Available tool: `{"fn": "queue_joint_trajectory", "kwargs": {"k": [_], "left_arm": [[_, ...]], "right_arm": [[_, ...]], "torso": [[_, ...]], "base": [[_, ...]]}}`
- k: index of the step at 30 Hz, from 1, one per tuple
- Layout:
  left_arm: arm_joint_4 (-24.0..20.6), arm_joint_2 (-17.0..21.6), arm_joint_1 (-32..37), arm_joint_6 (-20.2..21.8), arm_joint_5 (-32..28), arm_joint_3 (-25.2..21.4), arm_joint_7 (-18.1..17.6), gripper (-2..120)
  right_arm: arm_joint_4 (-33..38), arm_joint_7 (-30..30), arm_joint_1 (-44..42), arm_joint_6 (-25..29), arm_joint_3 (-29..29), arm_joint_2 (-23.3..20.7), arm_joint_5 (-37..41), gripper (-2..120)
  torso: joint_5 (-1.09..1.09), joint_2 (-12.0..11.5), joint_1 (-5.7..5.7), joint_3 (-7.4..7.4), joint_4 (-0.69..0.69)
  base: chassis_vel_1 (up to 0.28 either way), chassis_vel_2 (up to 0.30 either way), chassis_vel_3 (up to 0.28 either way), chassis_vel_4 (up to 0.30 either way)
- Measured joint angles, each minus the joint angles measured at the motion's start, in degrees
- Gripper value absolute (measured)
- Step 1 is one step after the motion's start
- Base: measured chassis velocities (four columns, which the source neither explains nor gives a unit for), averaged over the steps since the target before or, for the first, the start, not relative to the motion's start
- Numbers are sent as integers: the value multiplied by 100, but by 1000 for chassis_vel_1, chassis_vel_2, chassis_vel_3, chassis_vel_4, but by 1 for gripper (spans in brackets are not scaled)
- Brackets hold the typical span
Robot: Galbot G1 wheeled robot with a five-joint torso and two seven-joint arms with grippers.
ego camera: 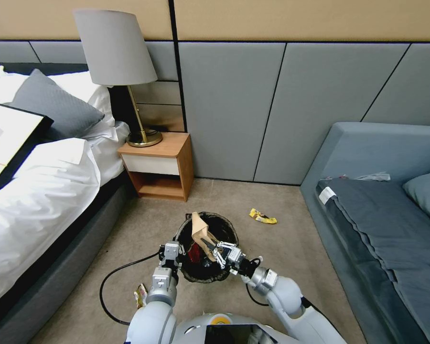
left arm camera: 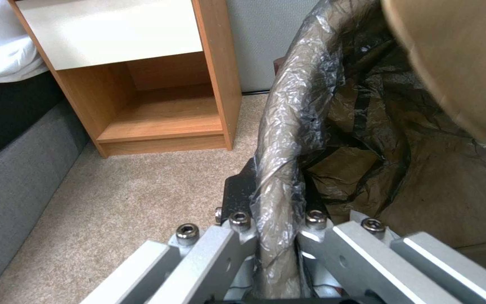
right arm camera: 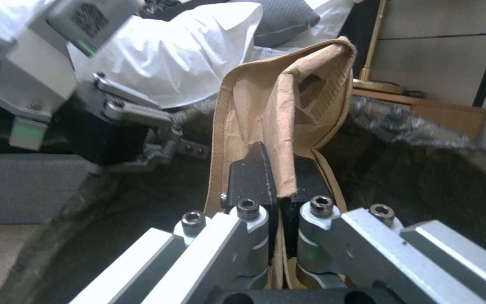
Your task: Pick up the trash bin, then pick up the garbage from the floor and place it into the trash bin.
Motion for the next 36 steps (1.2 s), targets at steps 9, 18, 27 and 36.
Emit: {"fn": "queue_joint_trajectory", "kwargs": {"k": [9,18,27,36], "left_arm": [[-15,1,7,0,5,-5,2,0],[-21,-5,-5,0,5,-4,6,0],[-16,-3,-18,0,2,-9,7,0],[-19,12,-12,0,-3,-10,8,0]], "right_arm": [[-91,105,28,6,30,76,-81,11],[-55,49,17,15,130,60,-85,44],[-19,57,10,14,180,45,-86,77],[68,53,-36,8,226,-19,-92,100]], "torso": [[0,0,0,0,0],[1,0,0,0,0],[0,0,0,0,0],[1,0,0,0,0]], "base": [[0,0,0,0],[0,0,0,0],[0,0,0,0],[0,0,0,0]]}}
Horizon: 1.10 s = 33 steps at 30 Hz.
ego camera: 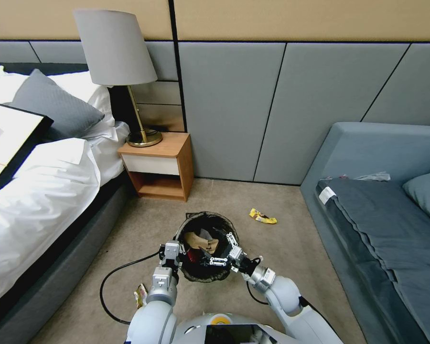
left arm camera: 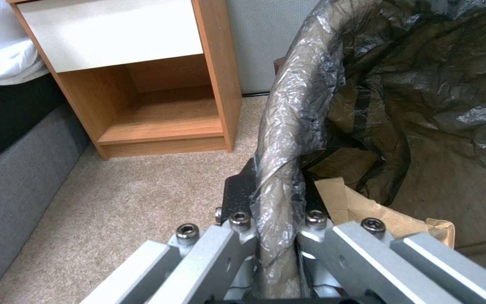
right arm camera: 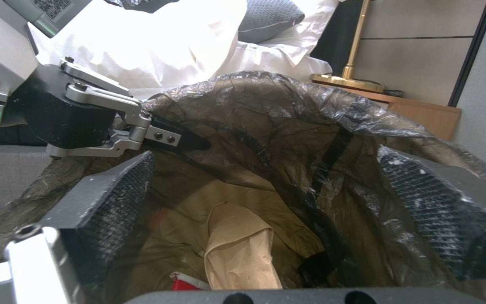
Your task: Pick up the trash bin, then pick up the garbage from the floor and place it into the trash bin.
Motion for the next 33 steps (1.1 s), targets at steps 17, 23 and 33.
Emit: {"fn": "queue_joint_trajectory", "kwargs": {"k": [17,23,33], "left_arm": [[-22,19,-7,1,-31,-72,0,0],[-40,27,-20,-1,-102,-142,-2,0],[-115,25,18,-5,-119,-179,-8,0]], "right_arm": [[1064,974,-385,231,491,168,-236,100],[1514,1967,-902,708,1096,701,-410,100],[1239,2082,-1533,1543,1921,1142,-72,100]], "torso": [[-1,0,0,0,0],[-1,0,0,0,-2],[0,0,0,0,0]], "base": [[0,0,0,0],[0,0,0,0],[0,0,0,0]]}}
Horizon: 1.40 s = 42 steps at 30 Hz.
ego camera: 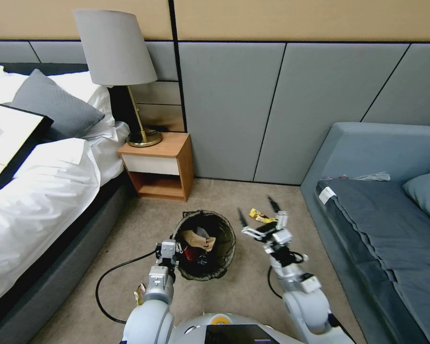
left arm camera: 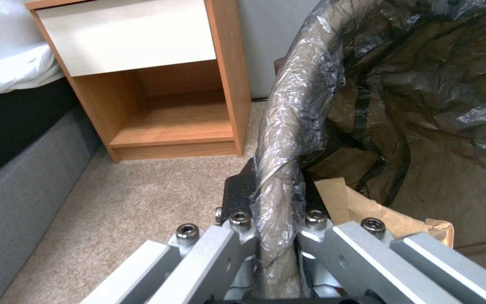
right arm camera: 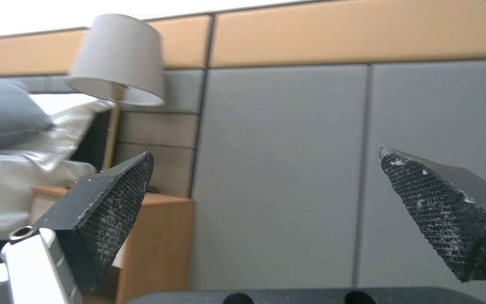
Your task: Pick up the trash bin, then pick up the garbage from the floor and place it into the trash bin.
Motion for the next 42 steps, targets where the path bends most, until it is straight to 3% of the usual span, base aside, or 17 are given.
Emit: {"fn": "queue_joint_trajectory", "kwargs": {"k": [24,42], "left_arm": [[-41,-34,1,1,7,-12,-6,0],[-36,-24,12,4,15,3,-7,0]], "right_arm": [[-527,-90,32,144,66,200,114,100],[-555,-195,217,189,90,149,125,100]], "torso": [[0,0,0,0,1],[1,0,1,1,1]], "base": [[-3,3,2,-2],[-146,149,146,-130]]}}
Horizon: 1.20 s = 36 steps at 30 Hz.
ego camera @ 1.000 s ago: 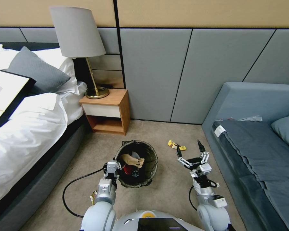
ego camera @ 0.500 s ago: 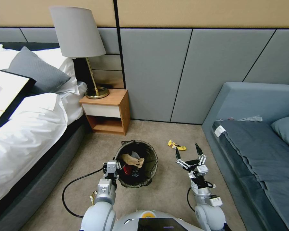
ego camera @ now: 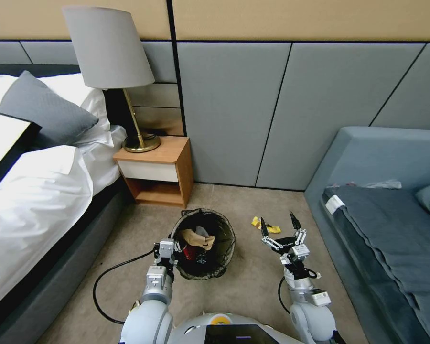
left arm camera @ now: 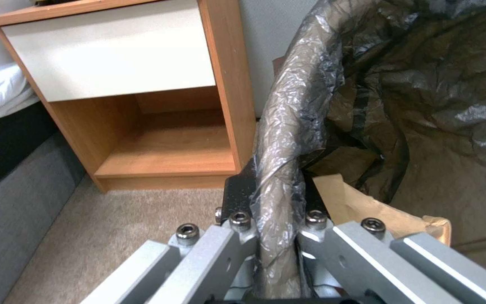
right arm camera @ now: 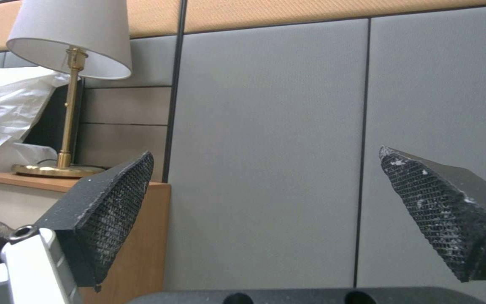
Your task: Pick up the trash bin, then pick up the garbage from the floor and place it into the trash bin.
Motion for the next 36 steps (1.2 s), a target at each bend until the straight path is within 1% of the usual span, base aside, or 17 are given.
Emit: {"fn": "queue_joint_trajectory", "kwargs": {"k": [9,12,14,15,17,18,21,23,25,26,28,29,31,33,35,36], "left_arm": [[-14,13,10,4,4,3,1,0],[-15,15,11,5,5,3,1,0],[-15,15,11,5,6,5,1,0],[-15,15,11,5,6,5,1,0],[-16,15,14,5,12,11,1,0],[-16,15,14,5,12,11,1,0],[-21,8,34,5,20,10,2,0],[-28,9,40,5,21,4,2,0],[-32,10,40,5,21,-9,2,0],[-32,10,40,5,21,-9,2,0],[-33,10,37,5,21,-11,2,0],[-33,10,37,5,21,-11,2,0],[-33,7,31,5,22,-10,2,0],[-33,6,30,5,22,-10,2,0],[-32,6,31,5,25,-9,1,0],[-32,6,31,5,25,-9,1,0]], "right_arm": [[-107,14,316,-19,169,-125,-114,100],[-146,44,450,-144,239,-216,-137,100],[-251,-21,630,-462,396,-357,-256,100],[-251,-21,630,-462,396,-357,-256,100],[-420,-249,787,-814,593,-473,-397,100],[-420,-249,787,-814,593,-473,-397,100],[-852,-645,1118,-1391,786,-665,-533,100],[-945,-724,1167,-1493,790,-715,-536,100],[-1257,-965,1313,-1698,777,-850,-569,100],[-1257,-965,1313,-1698,777,-850,-569,100],[-1555,-1140,1448,-1780,719,-958,-612,100],[-1555,-1140,1448,-1780,719,-958,-612,100],[-2039,-1449,1661,-1854,631,-1113,-730,100],[-2131,-1522,1704,-1855,621,-1137,-766,100],[-2540,-1793,1904,-1853,575,-1230,-959,100],[-2540,-1793,1904,-1853,575,-1230,-959,100]], "torso": [[0,0,-2,-1,-1],[0,0,-1,-1,-1],[1,0,-1,-1,0],[1,0,-1,-1,0],[-1,0,-2,-1,-2],[-1,0,-2,-1,-2],[0,0,-1,0,0],[0,0,-1,0,-1],[1,0,-2,-1,-1],[1,0,-2,-1,-1],[0,0,-2,-1,-1],[0,0,-2,-1,-1],[0,0,-1,0,0],[0,0,-1,0,0],[0,0,-1,0,-1],[0,0,-1,0,-1]], "base": [[16,-11,-19,9],[0,0,0,0],[0,0,0,0],[0,0,0,0],[0,0,0,0],[0,0,0,0],[0,0,0,0],[0,0,0,0],[0,0,0,0],[0,0,0,0],[0,0,0,0],[0,0,0,0],[0,0,0,0],[0,0,0,0],[0,0,0,0],[0,0,0,0]]}}
